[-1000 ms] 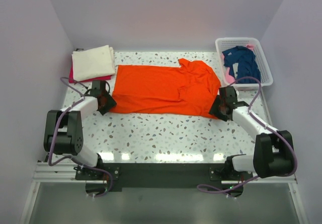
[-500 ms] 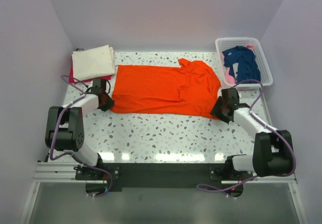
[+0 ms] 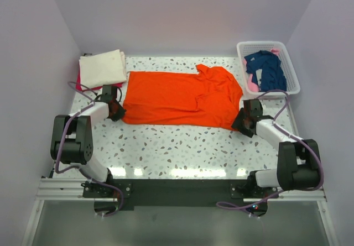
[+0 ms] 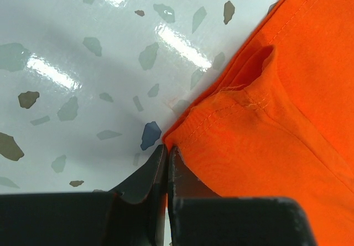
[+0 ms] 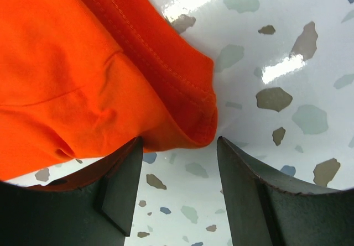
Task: Fold and stack the t-shirts
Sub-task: Fold the tshirt
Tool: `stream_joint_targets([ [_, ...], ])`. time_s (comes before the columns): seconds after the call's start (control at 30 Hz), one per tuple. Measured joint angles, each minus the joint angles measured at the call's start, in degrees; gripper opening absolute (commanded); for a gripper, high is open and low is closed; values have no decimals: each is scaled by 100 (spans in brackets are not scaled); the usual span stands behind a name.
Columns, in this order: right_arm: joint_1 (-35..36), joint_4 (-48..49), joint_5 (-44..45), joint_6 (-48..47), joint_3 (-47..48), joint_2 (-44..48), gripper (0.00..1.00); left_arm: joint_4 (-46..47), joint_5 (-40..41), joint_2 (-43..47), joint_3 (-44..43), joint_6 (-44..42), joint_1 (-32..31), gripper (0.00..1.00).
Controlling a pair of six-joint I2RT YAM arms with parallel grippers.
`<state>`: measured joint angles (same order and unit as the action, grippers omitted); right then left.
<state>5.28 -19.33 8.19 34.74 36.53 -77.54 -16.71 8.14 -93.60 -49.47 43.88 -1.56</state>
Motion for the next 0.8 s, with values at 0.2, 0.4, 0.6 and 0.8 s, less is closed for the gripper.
stream_joint_targets([
  [0.2,-7,291,131,-26,26,-168,14,-76,7,-35,-63,0,0,0],
  [0.4,-9,55,282,-116,319,-334,2,-236,81,-68,-155,-11,0,0],
  [0.6,-17,-306,420,-179,400,13,6,-400,197,-63,-188,-11,0,0],
  [0.8,-114,-590,380,-201,400,269,7,-704,352,105,-166,-11,-2,0],
])
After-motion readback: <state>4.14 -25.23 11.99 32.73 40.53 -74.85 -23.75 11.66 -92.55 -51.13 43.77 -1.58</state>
